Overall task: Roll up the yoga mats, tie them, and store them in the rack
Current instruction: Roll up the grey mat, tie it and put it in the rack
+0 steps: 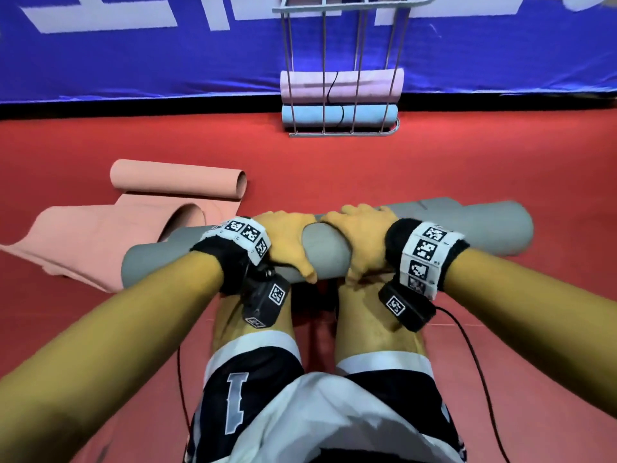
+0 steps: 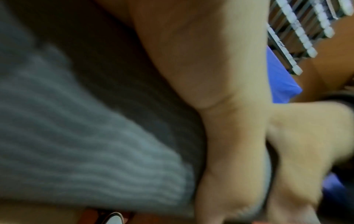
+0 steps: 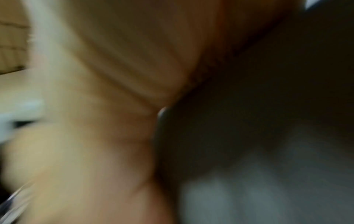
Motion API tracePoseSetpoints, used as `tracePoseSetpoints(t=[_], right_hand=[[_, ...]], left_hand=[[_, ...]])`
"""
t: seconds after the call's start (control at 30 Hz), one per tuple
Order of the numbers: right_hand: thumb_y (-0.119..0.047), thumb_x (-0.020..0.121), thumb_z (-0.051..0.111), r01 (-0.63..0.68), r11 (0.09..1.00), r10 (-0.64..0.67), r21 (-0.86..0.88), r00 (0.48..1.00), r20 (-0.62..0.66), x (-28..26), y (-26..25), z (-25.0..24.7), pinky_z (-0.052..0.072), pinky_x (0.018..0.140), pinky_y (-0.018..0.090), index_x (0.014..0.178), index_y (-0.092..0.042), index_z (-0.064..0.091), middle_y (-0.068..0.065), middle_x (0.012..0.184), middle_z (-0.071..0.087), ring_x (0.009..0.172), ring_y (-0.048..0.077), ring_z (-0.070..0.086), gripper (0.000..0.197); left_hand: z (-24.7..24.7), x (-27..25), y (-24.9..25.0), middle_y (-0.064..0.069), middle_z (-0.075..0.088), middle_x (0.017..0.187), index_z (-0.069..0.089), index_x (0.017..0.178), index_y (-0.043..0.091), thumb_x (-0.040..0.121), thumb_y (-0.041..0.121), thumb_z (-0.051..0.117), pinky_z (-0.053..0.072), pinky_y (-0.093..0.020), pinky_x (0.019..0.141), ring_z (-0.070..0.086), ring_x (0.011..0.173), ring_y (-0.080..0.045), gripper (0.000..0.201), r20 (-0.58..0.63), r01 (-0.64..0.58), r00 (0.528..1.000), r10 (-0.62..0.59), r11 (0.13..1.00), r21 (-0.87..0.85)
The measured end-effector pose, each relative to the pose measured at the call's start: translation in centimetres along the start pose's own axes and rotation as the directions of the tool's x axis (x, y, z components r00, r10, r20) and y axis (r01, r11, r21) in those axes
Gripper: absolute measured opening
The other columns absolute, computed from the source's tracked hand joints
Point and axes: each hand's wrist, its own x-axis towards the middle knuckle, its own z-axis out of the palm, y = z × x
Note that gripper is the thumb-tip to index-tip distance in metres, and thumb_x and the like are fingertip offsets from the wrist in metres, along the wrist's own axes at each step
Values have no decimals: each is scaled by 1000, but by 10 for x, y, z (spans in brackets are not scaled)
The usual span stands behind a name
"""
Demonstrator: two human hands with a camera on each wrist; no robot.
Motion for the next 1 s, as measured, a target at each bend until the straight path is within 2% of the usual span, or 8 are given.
tracePoseSetpoints(t=[0.1,0.2,0.33,0.5,0.57,0.67,0.83,1.0], right_hand=[[-58,46,90,-99,991,93,-93,993,-68,-6,-15,15,32,108,61,148,-31,22,0,135,47,127,29,46,126],[-49,47,88,-112,993,110,-27,992,-62,-2,-11,4,43,93,50,129,-32,37,-3,107,52,109,26,55,98],[-45,40,90,-99,990,92,101,994,66,13,0,-21,59,77,40,106,-30,51,-7,91,64,81,20,64,79],[-48,20,91,-82,951,32,298,985,170,39,13,-28,62,73,37,88,-26,67,-7,79,74,76,18,72,75],[-50,18,93,-77,929,22,362,988,155,44,19,-24,62,77,40,92,-27,69,-8,80,75,78,18,73,81],[-49,33,97,-29,921,19,388,999,29,44,21,-24,57,86,39,118,-30,63,-8,100,69,92,19,67,94],[-75,46,84,-56,993,80,106,968,-239,32,5,-3,42,100,45,139,-25,47,3,130,48,120,28,48,111],[-65,53,86,-176,984,160,-36,947,-277,36,-5,7,35,101,49,134,-18,39,6,129,55,122,31,49,104]], left_hand=[[0,14,-5,19,67,99,59,116,42,33,74,83,54,-36,93,66,92,-15,92,62,-4,998,9,997,-73],[2,17,-9,19,65,91,61,107,41,39,80,79,54,-38,89,61,91,-15,81,16,6,1000,-6,999,-50],[6,12,-3,7,63,107,55,123,32,45,87,72,50,-38,81,63,98,-24,97,-160,-46,985,58,996,76],[36,1,8,-2,56,123,35,142,24,52,75,76,43,-45,86,59,109,-31,111,-377,83,926,24,960,267],[34,6,5,-2,58,122,34,141,24,54,71,76,44,-46,86,60,108,-32,108,-384,84,923,27,959,271],[16,17,-2,-2,62,109,42,129,24,52,68,75,45,-41,78,65,95,-31,95,-341,58,939,42,959,276],[-8,36,-8,6,61,88,41,102,33,37,75,73,51,-36,72,53,70,-24,84,-202,102,978,-56,969,227],[-26,54,-12,12,66,95,49,99,35,34,80,77,52,-34,80,61,80,-20,83,-68,9,998,-2,995,99]])
